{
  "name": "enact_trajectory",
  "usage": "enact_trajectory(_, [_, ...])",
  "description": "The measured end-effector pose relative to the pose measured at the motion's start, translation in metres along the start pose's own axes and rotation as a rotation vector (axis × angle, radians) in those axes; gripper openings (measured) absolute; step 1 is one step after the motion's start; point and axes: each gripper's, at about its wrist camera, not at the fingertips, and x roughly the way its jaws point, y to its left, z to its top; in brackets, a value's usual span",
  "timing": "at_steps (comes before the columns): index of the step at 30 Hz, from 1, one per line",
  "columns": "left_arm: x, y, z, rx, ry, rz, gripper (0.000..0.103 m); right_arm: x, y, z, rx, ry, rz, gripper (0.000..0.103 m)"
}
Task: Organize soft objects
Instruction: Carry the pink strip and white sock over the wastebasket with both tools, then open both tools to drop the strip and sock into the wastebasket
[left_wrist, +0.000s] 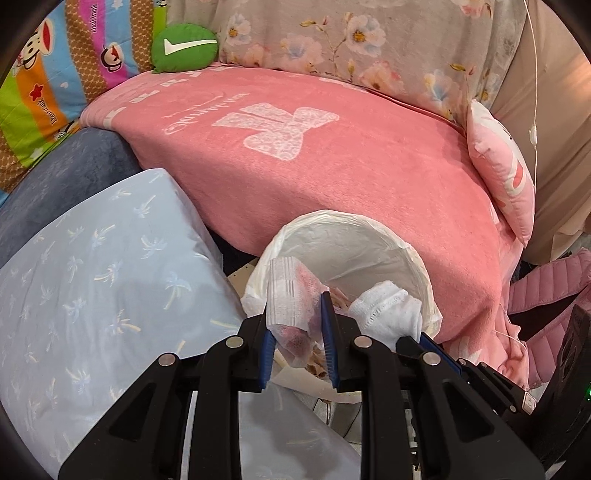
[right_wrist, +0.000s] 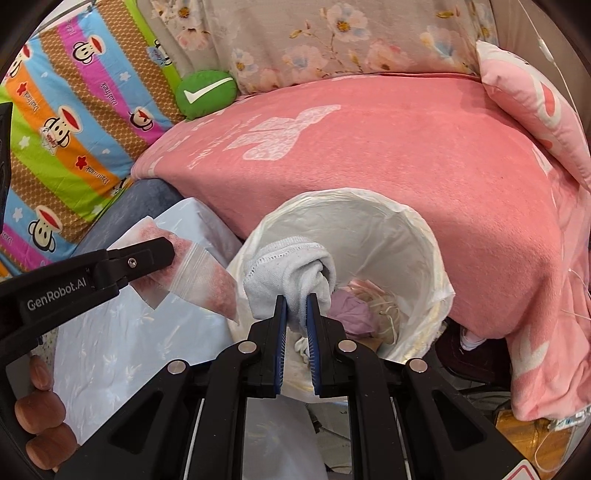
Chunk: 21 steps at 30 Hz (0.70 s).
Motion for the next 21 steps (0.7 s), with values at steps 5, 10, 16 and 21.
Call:
enact_trajectory(5, [0.007, -0.012, 0.001, 0.02, 0.002, -0.006, 0.023, 0.004, -0.01, 0.001, 0.014, 0.005, -0.004, 0.01])
enact_trajectory(10, [0.012, -0.021, 0.004, 0.031, 0.003, -0.012, 0.025, 0.007, -0.016, 0.002, 0.027, 0.006, -0.006, 0.01])
enact_trajectory(16, [0.014, -0.02, 0.005, 0.014, -0.025, 0.026, 0.058, 0.012, -0.021, 0.003, 0.036, 0.011, -0.01, 0.011])
enact_trajectory(21, [0.02, -0.015, 0.004, 0.006, -0.01, 0.041, 0.058, 0.016, -0.021, 0.002, 0.033, 0.018, -0.009, 0.011])
